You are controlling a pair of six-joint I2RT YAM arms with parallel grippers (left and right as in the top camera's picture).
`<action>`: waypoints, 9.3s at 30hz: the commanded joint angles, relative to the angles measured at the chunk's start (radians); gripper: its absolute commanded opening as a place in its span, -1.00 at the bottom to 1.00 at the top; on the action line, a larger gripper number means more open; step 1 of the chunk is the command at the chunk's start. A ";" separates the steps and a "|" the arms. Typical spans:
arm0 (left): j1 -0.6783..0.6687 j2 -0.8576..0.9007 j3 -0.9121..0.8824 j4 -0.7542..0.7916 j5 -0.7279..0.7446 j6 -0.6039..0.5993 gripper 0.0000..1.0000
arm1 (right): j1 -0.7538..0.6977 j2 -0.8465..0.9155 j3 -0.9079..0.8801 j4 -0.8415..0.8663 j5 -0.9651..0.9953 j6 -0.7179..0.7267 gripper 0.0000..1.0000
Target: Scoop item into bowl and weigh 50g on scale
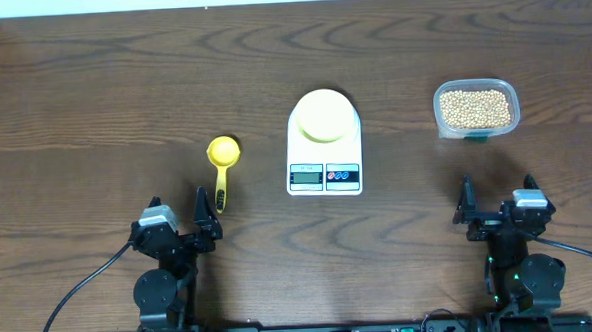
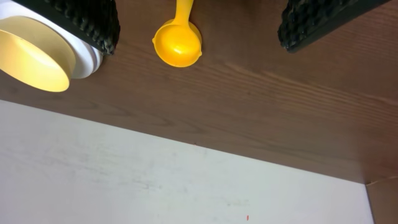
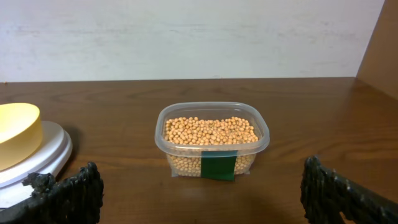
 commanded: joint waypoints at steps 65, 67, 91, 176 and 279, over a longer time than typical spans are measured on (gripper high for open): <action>0.005 -0.005 -0.019 -0.037 -0.028 0.017 0.70 | 0.009 -0.010 -0.001 -0.004 0.001 -0.008 0.99; 0.005 -0.005 -0.019 -0.037 -0.028 0.017 0.68 | 0.009 -0.010 -0.001 -0.004 0.001 -0.008 0.99; 0.005 -0.005 -0.019 -0.035 -0.028 0.017 0.68 | 0.009 -0.010 -0.001 -0.004 0.001 -0.008 0.98; 0.005 0.243 0.233 -0.094 -0.031 0.021 0.68 | 0.009 -0.010 -0.001 -0.004 0.001 -0.008 0.99; 0.024 1.472 1.011 -0.428 0.078 0.253 0.68 | 0.009 -0.010 -0.001 -0.004 0.001 -0.008 0.98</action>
